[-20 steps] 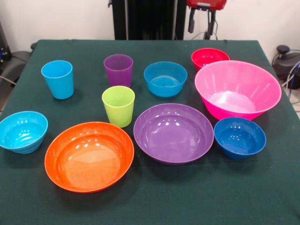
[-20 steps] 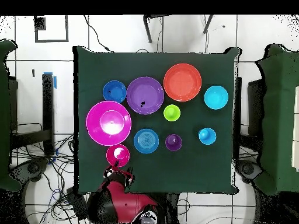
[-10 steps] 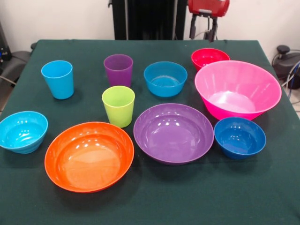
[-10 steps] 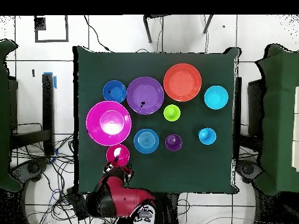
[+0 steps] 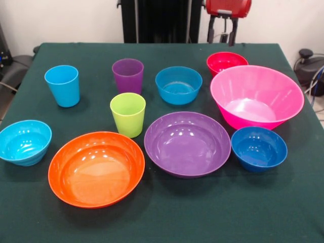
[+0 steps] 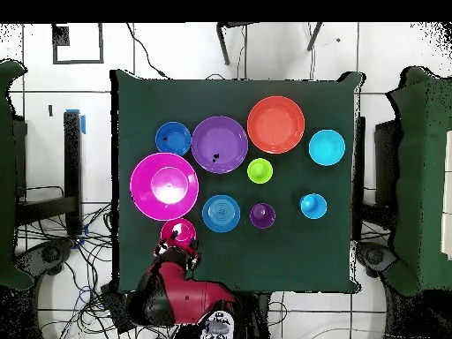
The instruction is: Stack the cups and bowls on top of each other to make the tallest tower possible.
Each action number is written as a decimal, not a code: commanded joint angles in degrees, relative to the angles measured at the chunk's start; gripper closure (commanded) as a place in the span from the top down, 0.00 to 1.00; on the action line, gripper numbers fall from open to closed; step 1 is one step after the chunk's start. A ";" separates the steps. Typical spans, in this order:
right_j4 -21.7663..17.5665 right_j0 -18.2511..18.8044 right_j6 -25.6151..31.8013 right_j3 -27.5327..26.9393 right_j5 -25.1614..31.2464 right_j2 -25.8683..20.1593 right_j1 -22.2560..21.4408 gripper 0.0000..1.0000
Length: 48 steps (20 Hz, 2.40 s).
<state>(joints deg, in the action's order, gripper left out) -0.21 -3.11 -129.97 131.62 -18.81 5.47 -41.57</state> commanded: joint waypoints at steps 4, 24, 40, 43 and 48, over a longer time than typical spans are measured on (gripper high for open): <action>1.53 1.77 -4.74 -3.65 15.40 -5.08 -8.49 1.00; -2.92 4.44 -5.52 -8.28 2.53 -5.01 3.69 1.00; 0.30 1.23 -7.48 -11.63 -7.36 -2.54 12.88 1.00; 2.11 -1.09 -7.21 -11.41 -9.15 -0.31 12.97 1.00; 3.09 -3.71 -7.47 -9.73 -10.20 2.39 11.18 1.00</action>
<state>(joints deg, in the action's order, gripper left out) -0.25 -4.38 -129.97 124.38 -26.76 8.27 -31.32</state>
